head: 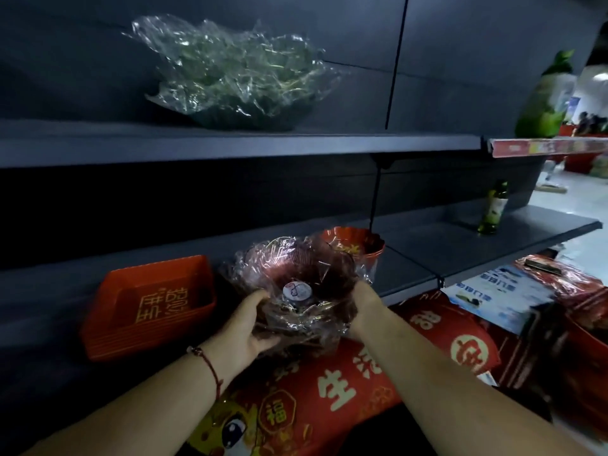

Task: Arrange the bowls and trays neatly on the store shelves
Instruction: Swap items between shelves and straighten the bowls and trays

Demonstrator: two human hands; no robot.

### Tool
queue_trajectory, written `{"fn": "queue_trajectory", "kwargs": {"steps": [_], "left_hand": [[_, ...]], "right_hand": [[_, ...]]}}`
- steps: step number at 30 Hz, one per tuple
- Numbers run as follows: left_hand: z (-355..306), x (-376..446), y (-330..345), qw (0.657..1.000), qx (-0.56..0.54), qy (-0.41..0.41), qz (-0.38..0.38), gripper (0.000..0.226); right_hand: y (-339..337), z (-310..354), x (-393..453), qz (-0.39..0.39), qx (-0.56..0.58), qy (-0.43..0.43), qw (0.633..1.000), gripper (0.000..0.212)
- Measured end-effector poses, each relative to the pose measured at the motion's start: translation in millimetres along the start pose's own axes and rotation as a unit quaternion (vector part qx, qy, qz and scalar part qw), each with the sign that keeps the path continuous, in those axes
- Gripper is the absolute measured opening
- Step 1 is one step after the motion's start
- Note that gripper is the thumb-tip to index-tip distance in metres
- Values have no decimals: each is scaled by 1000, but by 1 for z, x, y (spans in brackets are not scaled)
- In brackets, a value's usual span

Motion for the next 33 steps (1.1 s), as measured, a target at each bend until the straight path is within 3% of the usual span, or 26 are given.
{"fn": "queue_trajectory", "kwargs": {"steps": [6,10,13,15,17,19,21,22,24,26,27,30,33], "left_hand": [[-14,31,5,998,54,37,-1,20],[-21,29,-3,984,170,61,-15,42],[-35,15,-11,950,289,120,-11,57],[-55,-2,-15,898,379,221,2,59],[-77,-27,-23,794,497,351,-9,57],[-91,-48,-39,668,601,436,-44,56],[-96,-51,-64,560,687,455,-87,58],[-96,-47,-79,520,720,446,-110,59],[-95,-36,-114,479,765,403,-153,63],[-94,-27,-150,480,786,342,-187,67],[-93,-24,-167,494,785,319,-196,68],[-92,-24,-196,539,762,301,-196,61],[-97,-29,-200,579,734,296,-195,49]], "right_hand": [[7,9,31,10,17,-26,999,37],[7,15,43,15,-33,-48,998,46],[9,20,35,6,-106,-58,993,41],[4,33,24,-56,-210,-107,970,39],[9,59,-3,-123,-365,-253,887,58],[43,65,-54,-114,-501,-420,748,70],[97,41,-109,-54,-601,-542,585,65],[124,20,-125,1,-631,-565,531,63],[168,-32,-134,98,-689,-548,465,67],[192,-78,-116,144,-747,-483,433,75],[198,-94,-102,148,-767,-448,435,78],[206,-114,-78,135,-753,-398,506,79],[210,-116,-82,126,-708,-429,546,68]]}}
Point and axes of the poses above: each hand's wrist, its own x-axis towards the middle knuckle, its own y-axis out of the palm, z = x × y, the point moved 9 cm from there along x, towards the middle knuckle, and after that the axes turned 1 degree about -z, right-handed, at the moved point
